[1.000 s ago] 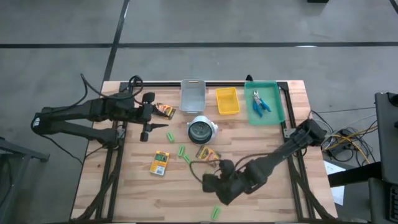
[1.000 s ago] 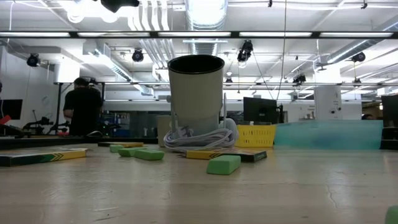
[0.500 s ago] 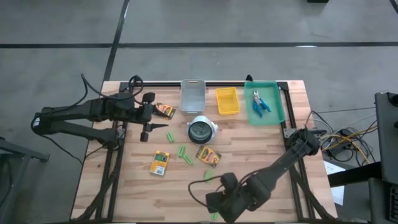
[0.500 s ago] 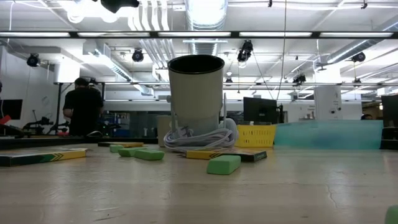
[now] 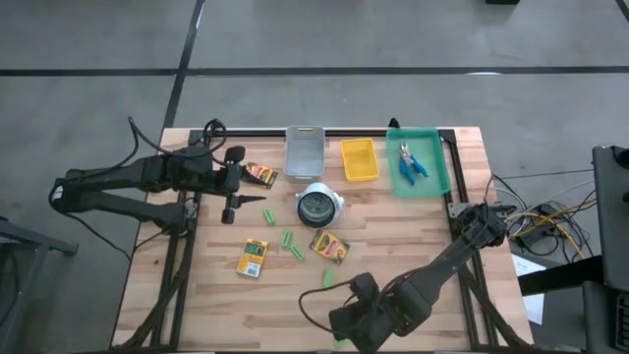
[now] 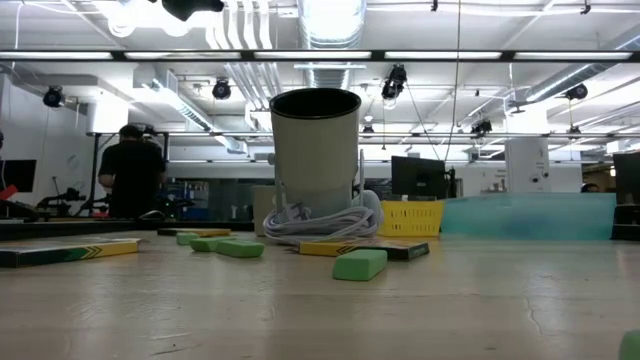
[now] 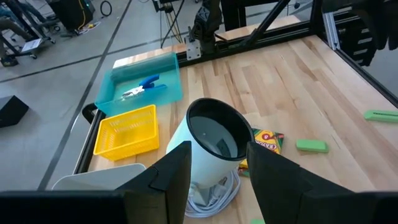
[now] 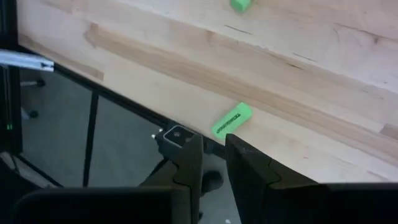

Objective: Pick & Place School Supplies
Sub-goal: Put the green eraser into the yellow bin

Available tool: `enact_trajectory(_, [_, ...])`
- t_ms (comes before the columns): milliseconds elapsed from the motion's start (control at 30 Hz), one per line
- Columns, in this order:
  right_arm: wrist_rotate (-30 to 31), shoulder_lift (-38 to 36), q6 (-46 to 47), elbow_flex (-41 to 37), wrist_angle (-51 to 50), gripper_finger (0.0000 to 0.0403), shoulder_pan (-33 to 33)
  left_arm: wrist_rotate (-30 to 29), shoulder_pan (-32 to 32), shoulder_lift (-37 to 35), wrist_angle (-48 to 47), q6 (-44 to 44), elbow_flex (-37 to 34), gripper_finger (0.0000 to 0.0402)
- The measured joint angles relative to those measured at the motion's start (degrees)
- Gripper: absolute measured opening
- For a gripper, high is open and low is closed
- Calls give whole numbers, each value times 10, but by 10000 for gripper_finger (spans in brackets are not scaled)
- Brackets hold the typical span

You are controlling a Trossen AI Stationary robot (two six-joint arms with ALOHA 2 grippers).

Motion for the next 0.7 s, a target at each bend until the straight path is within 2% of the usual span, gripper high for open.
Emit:
enact_trajectory(100, [-3, 0, -84, 0, 0, 66, 0, 0, 0, 0, 0, 0, 0, 161])
enact_trajectory(300, [-17, 0, -539, 1, 3, 73, 3, 0, 0, 0, 0, 0, 0, 161])
enact_trajectory(400, [-18, 0, -724, 0, 4, 71, 4, 0, 0, 0, 0, 0, 0, 161])
enact_trajectory(567, [-14, 0, -918, -4, 3, 62, -2, 0, 0, 0, 0, 0, 0, 161])
enact_trajectory(700, [-13, 0, -1019, -7, 3, 59, -7, 0, 0, 0, 0, 0, 0, 161])
